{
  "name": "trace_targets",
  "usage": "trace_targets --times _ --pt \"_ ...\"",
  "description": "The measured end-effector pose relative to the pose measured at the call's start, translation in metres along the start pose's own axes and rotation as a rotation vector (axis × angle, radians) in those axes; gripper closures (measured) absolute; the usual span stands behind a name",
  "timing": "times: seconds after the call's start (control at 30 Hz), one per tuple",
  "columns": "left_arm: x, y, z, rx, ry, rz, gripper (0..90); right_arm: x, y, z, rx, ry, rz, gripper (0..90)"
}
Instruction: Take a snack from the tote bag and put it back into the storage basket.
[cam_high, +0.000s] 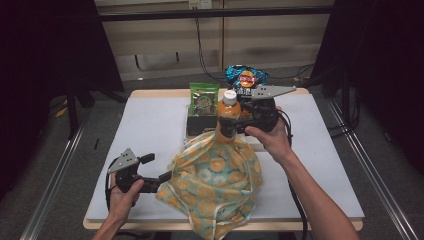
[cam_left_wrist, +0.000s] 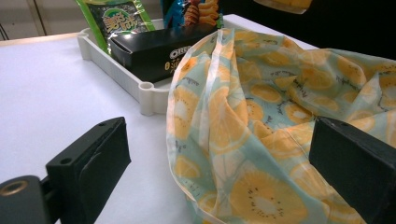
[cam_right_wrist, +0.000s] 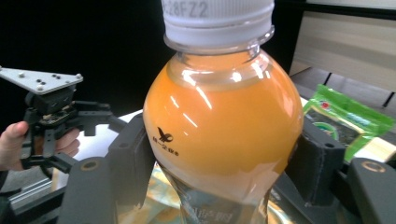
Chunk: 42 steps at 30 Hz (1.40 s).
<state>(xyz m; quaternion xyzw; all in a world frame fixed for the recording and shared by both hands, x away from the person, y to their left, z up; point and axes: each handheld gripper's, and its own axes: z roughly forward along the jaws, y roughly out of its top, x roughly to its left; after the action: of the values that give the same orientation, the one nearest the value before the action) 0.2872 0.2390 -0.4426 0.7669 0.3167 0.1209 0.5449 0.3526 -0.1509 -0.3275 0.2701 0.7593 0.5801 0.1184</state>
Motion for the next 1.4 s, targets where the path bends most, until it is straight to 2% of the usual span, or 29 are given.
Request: trace_targets --times 0.03,0.13,0.23,0.3,0.33,0.37,0.4,0.43,0.53,0.6,0.67,0.7,0.73,0.8,0.83,0.87,0.97,1.0,1.4 --pt "0.001 0.0 0.0 0.005 0.004 0.002 5.1 -0.002 0.0 -0.001 -0.003 -0.006 0.002 31.7" --pt "-0.001 0.002 0.006 0.003 -0.02 -0.01 6.6 -0.007 0.0 -0.006 -0.004 -0.028 0.008 31.7" --pt "-0.001 0.008 0.014 0.009 -0.042 -0.004 6.7 -0.013 0.0 -0.01 0.0 -0.046 0.014 31.7" --pt "-0.003 0.014 0.019 0.02 -0.039 0.013 10.1 -0.018 0.0 -0.014 -0.006 -0.062 0.022 31.7" --pt "-0.003 0.017 0.023 0.013 -0.061 0.016 10.5 -0.021 0.0 -0.016 -0.006 -0.071 0.026 31.7" --pt "-0.004 0.022 0.03 0.029 -0.077 0.031 12.8 -0.027 -0.001 -0.02 -0.013 -0.083 0.036 31.7" --pt "-0.004 0.022 0.03 0.029 -0.077 0.031 14.4 -0.029 -0.002 -0.022 -0.011 -0.089 0.039 31.7" --pt "-0.004 0.024 0.04 0.036 -0.092 0.027 16.0 -0.031 -0.003 -0.023 -0.011 -0.1 0.042 31.7" --pt "-0.004 0.025 0.055 0.074 -0.092 0.051 24.4 -0.037 -0.006 -0.027 -0.003 -0.116 0.048 31.7" --pt "-0.003 0.024 0.059 0.085 -0.091 0.058 34.1 -0.04 -0.007 -0.029 -0.004 -0.125 0.046 31.7" --pt "-0.002 0.023 0.067 0.117 -0.073 0.06 52.3 -0.043 -0.009 -0.03 -0.002 -0.127 0.053 31.7" --pt "-0.001 0.022 0.069 0.114 -0.072 0.056 64.2 -0.044 -0.009 -0.031 -0.001 -0.131 0.052 31.7" --pt "0.001 0.021 0.069 0.138 -0.073 0.062 73.4 -0.045 -0.01 -0.031 0.005 -0.139 0.052 31.7" --pt "0.001 0.02 0.069 0.146 -0.081 0.07 84.3 -0.046 -0.011 -0.031 0.007 -0.141 0.054 31.7" --pt "0.003 0.019 0.068 0.156 -0.094 0.071 84.3 -0.048 -0.013 -0.032 0.008 -0.144 0.056 31.7" --pt "0.003 0.018 0.067 0.163 -0.092 0.071 88.7 -0.05 -0.014 -0.032 0.008 -0.146 0.058 31.7" --pt "0.003 0.015 0.063 0.185 -0.111 0.073 90.0 -0.054 -0.016 -0.034 0.007 -0.157 0.068 31.7" --pt "-0.001 0.012 0.057 0.195 -0.135 0.075 90.0 -0.056 -0.018 -0.035 0.012 -0.169 0.067 31.7" --pt "-0.019 -0.002 0.032 0.226 -0.202 0.086 90.0 -0.065 -0.027 -0.041 0.008 -0.201 0.096 31.7"
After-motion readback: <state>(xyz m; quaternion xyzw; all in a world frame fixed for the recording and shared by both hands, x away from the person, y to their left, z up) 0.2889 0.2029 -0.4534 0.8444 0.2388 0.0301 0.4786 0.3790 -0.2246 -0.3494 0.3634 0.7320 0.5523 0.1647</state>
